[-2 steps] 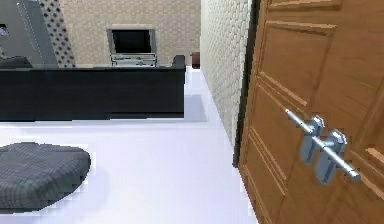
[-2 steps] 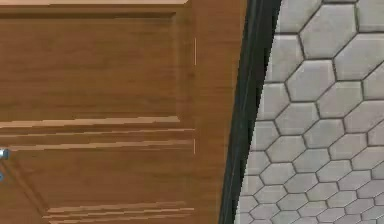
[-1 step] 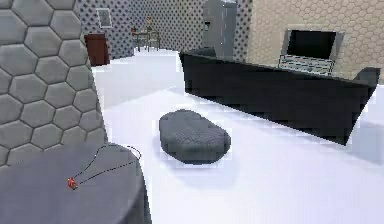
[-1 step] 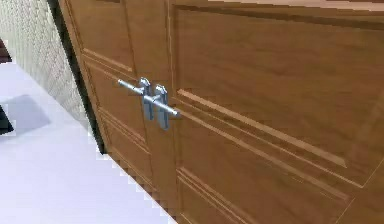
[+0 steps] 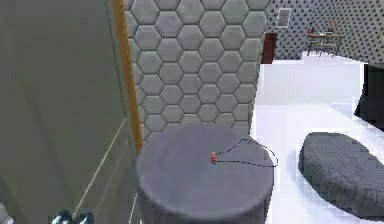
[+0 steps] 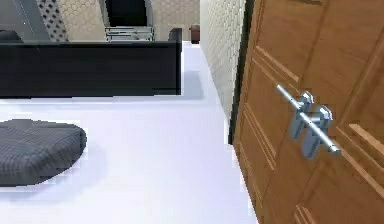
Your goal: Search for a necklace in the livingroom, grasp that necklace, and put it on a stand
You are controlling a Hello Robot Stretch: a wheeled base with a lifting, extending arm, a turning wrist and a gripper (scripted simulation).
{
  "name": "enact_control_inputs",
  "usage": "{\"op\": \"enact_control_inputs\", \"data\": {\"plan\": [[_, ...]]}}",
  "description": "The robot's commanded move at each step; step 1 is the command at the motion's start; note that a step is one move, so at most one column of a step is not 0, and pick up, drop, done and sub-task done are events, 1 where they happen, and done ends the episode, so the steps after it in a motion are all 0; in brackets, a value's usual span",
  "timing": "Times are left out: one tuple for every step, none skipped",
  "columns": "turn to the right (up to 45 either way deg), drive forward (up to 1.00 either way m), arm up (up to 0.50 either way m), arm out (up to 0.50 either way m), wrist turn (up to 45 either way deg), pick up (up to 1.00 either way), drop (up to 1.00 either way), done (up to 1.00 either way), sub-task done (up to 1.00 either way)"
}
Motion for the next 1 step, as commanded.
{"op": "enact_control_inputs", "data": {"plan": [[-45.0, 0.0, 0.0, 0.0, 0.0, 0.0, 0.0, 0.0, 0.0]]}}
